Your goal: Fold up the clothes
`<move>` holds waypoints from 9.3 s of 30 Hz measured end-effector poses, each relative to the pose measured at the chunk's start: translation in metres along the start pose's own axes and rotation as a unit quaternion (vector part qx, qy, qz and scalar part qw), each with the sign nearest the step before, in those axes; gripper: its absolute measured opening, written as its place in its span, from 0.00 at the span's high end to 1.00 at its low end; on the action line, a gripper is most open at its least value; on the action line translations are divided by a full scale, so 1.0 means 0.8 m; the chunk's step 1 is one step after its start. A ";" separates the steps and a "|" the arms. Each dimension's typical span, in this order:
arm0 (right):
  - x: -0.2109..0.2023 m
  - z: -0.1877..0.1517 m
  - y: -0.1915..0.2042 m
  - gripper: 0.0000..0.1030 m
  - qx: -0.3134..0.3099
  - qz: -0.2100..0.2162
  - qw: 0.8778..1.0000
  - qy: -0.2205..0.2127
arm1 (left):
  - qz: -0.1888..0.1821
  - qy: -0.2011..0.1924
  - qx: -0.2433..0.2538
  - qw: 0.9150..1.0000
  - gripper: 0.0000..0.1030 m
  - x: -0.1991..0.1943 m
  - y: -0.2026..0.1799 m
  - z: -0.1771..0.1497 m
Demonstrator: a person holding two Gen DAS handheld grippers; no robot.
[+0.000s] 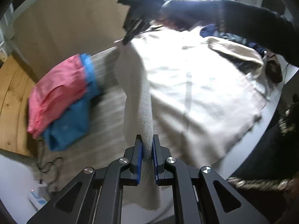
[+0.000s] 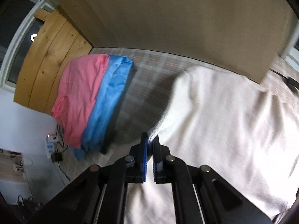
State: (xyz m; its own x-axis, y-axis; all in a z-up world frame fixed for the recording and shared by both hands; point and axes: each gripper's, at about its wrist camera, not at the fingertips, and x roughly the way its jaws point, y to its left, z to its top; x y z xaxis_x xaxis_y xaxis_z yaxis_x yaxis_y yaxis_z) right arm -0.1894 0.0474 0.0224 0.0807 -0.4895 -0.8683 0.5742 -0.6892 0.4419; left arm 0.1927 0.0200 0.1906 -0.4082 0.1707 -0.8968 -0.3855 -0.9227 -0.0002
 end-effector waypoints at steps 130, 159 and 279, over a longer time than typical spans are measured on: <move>-0.038 0.099 0.045 0.37 -0.380 -0.008 0.923 0.056 | 0.004 0.055 -0.242 0.969 0.72 0.173 -0.082 0.012; -0.010 -0.011 0.031 0.40 -0.178 -0.079 0.980 0.051 | 0.003 0.057 -0.299 0.953 0.51 0.166 -0.092 -0.071; -0.418 -0.274 -0.262 0.43 0.011 -0.150 0.970 -0.194 | -0.184 -0.019 -0.099 0.978 0.46 0.268 -0.356 0.276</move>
State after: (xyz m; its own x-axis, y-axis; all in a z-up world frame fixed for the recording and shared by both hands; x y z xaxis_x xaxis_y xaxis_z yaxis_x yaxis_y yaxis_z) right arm -0.1576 0.4724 0.1704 -0.4014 -0.4266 -0.8105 0.5065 -0.8407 0.1916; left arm 0.0321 0.3955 0.0961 -0.3040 0.5123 -0.8032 -0.3447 -0.8451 -0.4086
